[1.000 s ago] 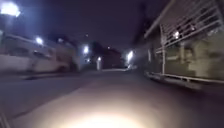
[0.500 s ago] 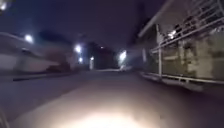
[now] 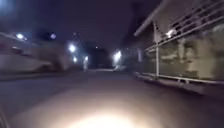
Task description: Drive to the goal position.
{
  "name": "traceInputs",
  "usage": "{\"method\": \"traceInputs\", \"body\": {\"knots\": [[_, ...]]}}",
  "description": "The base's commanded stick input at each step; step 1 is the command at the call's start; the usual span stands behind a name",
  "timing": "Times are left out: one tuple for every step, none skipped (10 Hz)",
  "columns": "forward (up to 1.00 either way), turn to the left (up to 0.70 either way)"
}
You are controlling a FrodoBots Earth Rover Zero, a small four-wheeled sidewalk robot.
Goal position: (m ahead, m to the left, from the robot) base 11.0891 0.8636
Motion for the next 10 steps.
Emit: {"method": "traceInputs", "body": {"knots": [[0.70,0.00],[0.70,0.00],[0.70,0.00],[0.70,0.00],[0.70,0.00],[0.70,0.00],[0.70,0.00],[0.70,0.00],[0.70,0.00],[0.70,0.00]]}}
